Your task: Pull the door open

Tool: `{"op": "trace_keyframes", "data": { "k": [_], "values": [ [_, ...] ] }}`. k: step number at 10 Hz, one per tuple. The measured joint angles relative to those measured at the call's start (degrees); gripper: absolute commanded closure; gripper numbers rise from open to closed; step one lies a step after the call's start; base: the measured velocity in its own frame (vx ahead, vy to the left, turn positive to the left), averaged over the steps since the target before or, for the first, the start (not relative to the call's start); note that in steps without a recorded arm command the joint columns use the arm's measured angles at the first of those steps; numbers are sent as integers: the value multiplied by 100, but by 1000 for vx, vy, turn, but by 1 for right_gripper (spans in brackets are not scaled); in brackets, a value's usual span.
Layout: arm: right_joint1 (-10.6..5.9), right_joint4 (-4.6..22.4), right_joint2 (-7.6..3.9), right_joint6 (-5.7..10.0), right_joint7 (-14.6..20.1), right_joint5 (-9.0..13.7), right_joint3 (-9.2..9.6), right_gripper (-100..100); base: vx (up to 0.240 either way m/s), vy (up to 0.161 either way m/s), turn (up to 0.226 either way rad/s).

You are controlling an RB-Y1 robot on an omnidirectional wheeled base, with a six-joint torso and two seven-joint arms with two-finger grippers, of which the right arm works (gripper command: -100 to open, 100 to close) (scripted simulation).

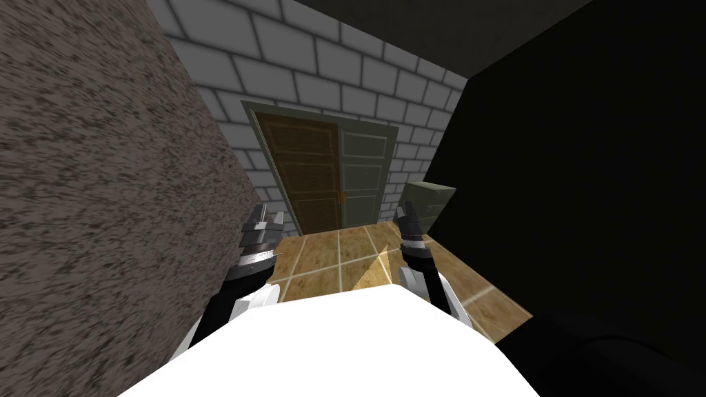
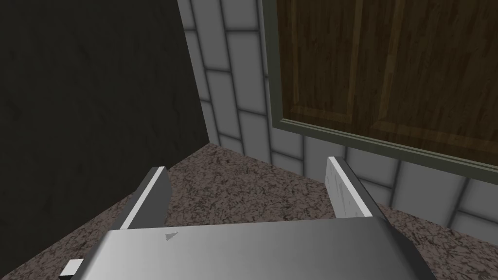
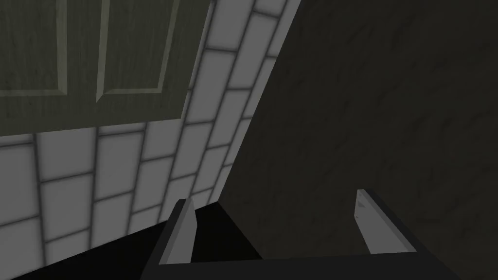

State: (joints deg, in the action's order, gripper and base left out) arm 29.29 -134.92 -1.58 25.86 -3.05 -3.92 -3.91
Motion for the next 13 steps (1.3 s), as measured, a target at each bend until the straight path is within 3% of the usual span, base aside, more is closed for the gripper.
{"op": "trace_keyframes", "data": {
  "k": [13],
  "values": [
    [-290,1405,-325,358,1425,669,267,-100,113,19,44]
  ]
}}
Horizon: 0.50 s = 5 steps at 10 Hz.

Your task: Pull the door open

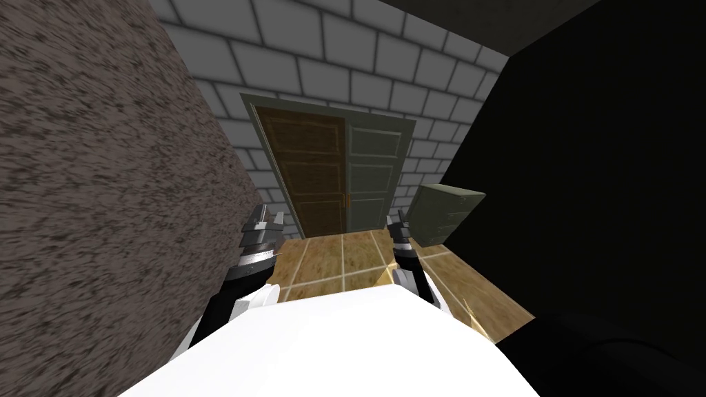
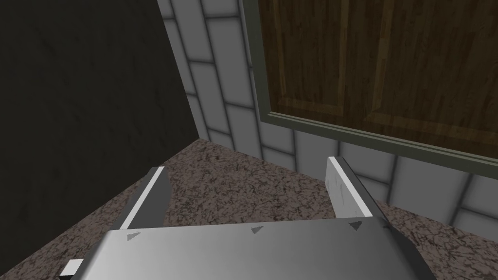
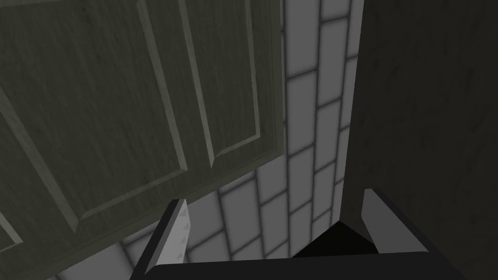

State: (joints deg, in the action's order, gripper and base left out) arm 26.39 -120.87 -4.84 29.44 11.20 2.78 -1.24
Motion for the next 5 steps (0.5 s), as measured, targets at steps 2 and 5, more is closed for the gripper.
{"op": "trace_keyframes", "data": {
  "k": [2,5],
  "values": [
    [-59,214,-29,38,212,98,52,-100,103,6,46],
    [-141,551,-91,118,556,259,113,-100,95,22,49]
  ]
}}
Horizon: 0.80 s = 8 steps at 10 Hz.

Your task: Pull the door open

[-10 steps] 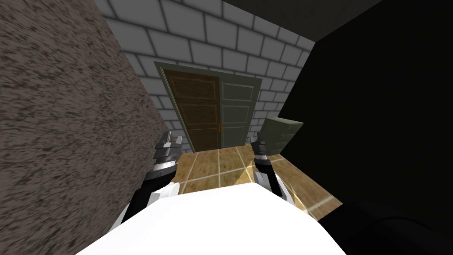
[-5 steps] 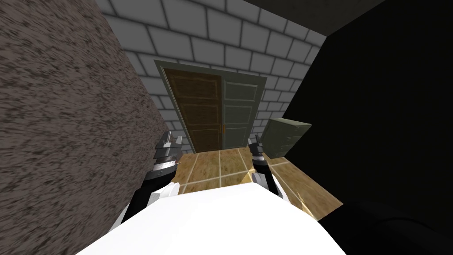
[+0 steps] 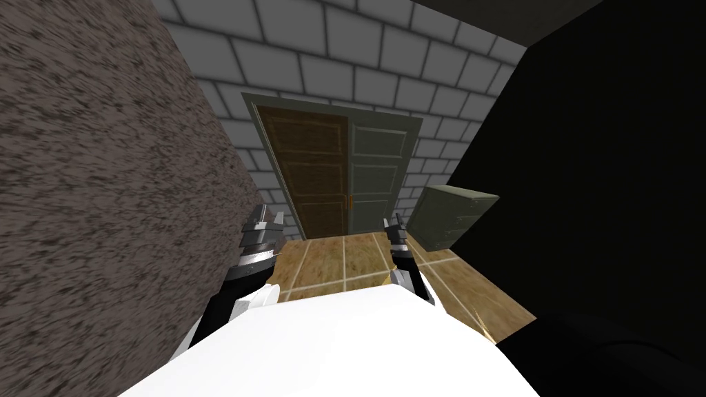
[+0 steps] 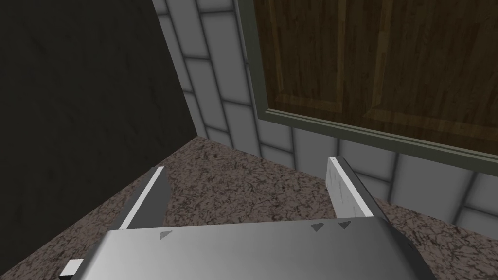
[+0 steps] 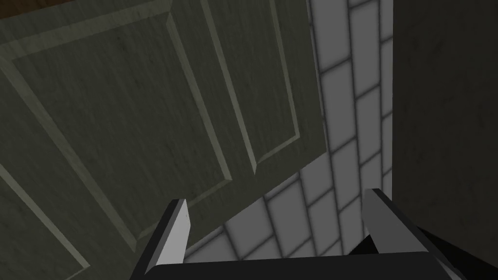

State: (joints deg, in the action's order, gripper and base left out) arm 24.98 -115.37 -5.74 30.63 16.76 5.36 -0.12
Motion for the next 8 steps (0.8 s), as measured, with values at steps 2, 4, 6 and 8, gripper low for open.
{"op": "trace_keyframes", "data": {
  "k": [2,4,6,8],
  "values": [
    [-82,241,-36,26,236,114,44,-100,103,14,50],
    [-80,448,-100,104,507,241,83,-100,102,16,48],
    [-171,772,-161,200,779,369,114,-100,90,22,53],
    [-242,1045,-177,273,1025,479,182,-100,108,7,54]
  ]
}}
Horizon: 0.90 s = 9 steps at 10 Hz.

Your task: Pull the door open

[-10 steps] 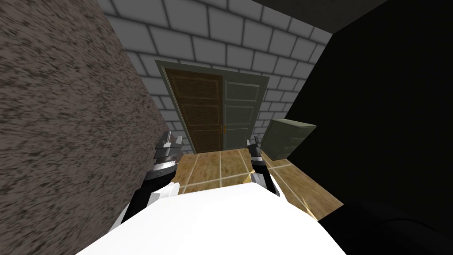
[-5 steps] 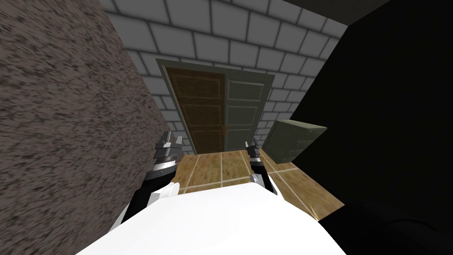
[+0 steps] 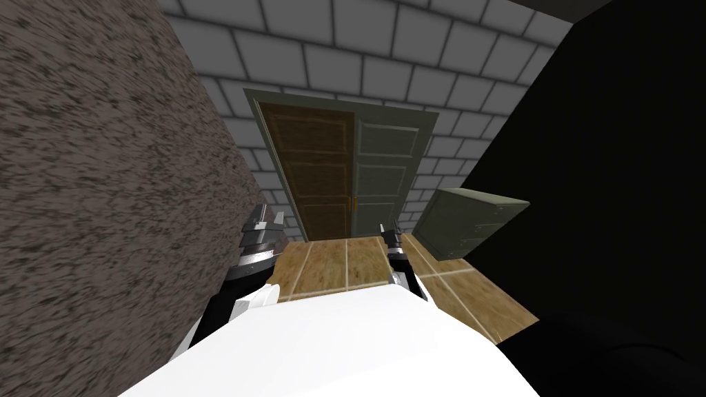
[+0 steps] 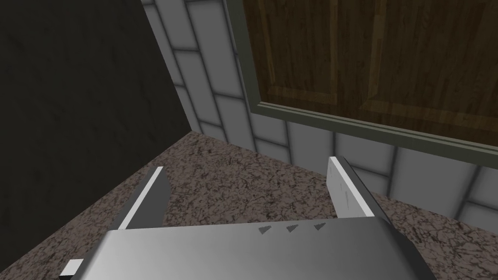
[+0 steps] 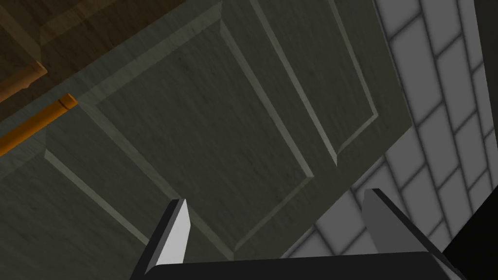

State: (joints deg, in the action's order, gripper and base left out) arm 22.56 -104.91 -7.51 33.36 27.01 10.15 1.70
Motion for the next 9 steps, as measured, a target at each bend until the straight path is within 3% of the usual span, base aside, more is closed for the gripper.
{"op": "trace_keyframes", "data": {
  "k": [9],
  "values": [
    [-242,1123,-181,258,1209,569,231,-100,105,17,56]
  ]
}}
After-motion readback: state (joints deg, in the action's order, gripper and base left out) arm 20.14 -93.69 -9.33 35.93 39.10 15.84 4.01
